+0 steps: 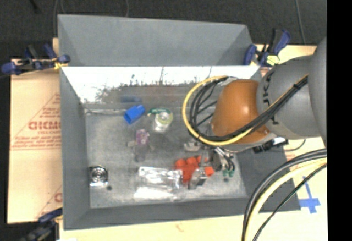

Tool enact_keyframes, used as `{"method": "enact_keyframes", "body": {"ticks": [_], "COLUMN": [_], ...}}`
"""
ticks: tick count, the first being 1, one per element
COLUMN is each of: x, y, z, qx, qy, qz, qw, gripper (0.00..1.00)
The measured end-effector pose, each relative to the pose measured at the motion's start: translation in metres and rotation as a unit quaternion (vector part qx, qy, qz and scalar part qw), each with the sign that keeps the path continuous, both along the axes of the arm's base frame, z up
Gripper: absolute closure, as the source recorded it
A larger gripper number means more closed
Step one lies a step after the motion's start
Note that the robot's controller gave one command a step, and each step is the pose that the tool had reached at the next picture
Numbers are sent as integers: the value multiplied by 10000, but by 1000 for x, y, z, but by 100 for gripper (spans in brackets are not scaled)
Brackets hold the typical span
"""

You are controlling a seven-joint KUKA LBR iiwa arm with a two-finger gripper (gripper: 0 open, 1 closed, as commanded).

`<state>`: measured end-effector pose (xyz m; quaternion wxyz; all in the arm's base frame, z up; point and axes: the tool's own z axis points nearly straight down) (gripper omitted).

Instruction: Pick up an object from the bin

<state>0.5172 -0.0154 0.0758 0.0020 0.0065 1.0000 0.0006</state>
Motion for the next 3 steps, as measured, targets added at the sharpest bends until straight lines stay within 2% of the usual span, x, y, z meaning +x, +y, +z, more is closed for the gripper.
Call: {"method": "enact_keyframes", "body": {"ticks": [1, 2, 3], "x": [2, 4, 6], "y": [0, 0, -1], "z": [2, 5, 65], "qx": [-2, -3, -7], "qy": [-8, -29, -25], "qz": [9, 10, 14], "qw": [10000, 10000, 10000], "gripper": [0, 100, 100]}}
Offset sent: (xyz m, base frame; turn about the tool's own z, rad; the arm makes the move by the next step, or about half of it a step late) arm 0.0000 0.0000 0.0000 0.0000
